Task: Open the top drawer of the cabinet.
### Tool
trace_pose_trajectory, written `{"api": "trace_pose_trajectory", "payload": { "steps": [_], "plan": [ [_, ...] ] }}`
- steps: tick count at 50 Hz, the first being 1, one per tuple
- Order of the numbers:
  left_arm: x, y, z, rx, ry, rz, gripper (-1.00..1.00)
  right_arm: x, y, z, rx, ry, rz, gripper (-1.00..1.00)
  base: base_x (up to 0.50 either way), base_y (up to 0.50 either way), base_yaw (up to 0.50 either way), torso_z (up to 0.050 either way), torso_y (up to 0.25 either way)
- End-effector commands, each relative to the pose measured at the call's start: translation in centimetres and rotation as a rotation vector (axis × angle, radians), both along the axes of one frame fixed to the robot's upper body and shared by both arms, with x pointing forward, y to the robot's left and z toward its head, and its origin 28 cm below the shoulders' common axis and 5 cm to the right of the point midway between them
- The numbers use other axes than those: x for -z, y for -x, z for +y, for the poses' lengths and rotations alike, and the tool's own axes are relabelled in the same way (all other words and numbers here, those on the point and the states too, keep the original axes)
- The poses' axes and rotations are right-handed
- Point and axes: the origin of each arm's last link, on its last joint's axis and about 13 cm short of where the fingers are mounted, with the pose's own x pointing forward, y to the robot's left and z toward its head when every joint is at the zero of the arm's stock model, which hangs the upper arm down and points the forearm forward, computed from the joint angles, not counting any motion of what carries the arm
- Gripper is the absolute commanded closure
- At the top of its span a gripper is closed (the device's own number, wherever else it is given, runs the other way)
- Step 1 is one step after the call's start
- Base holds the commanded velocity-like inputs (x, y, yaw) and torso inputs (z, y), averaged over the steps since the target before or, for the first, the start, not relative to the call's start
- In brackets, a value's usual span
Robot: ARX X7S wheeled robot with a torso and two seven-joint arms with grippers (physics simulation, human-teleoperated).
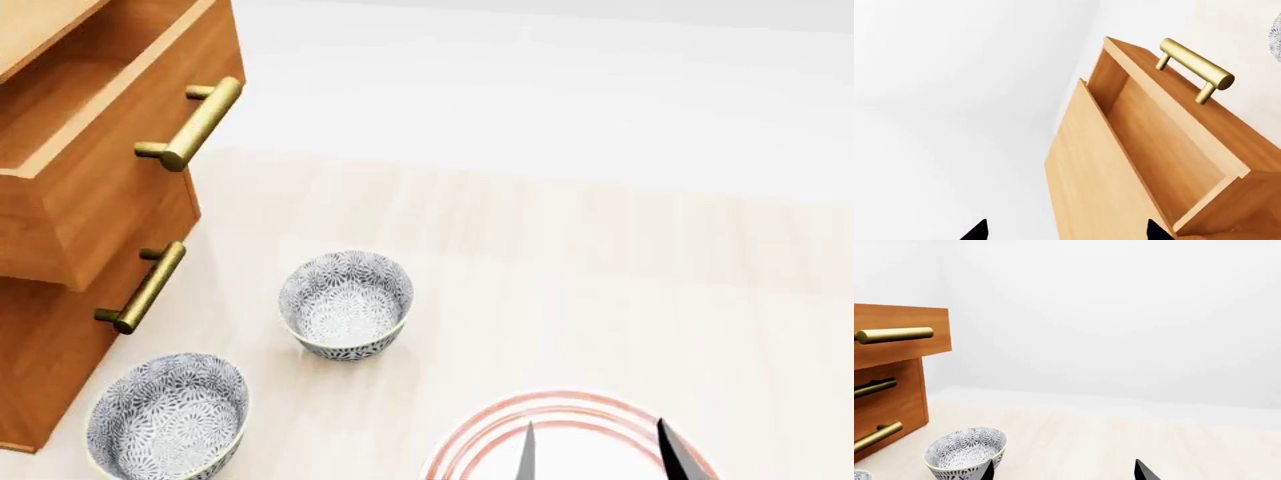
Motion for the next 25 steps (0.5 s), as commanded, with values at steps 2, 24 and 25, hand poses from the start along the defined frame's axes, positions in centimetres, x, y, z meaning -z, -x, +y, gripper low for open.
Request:
{"api": "trace_pose_trajectory", "payload": {
  "steps": [2,24,25],
  "plan": [
    [0.1,0.6,0.0,-0.029,-0.004,0.108,-1.0,-0.1,0.0,0.3,-0.006,0.016,-0.015,-1.0,0.0,0.0,0.0,0.0,0.0],
    [-0.4,-0.5,-1.0,0.101,0.101,0.003,-1.0,0.4,0.0,0.2,-0.001,0.018,-0.003,-1.0,0.0,0.0,0.0,0.0,0.0],
    [-0.3,-0.6,-1.1,0.109,0.11,-0.001,-1.0,0.4,0.0,0.2,-0.001,0.019,-0.003,-1.0,0.0,0.0,0.0,0.0,0.0]
  ]
}}
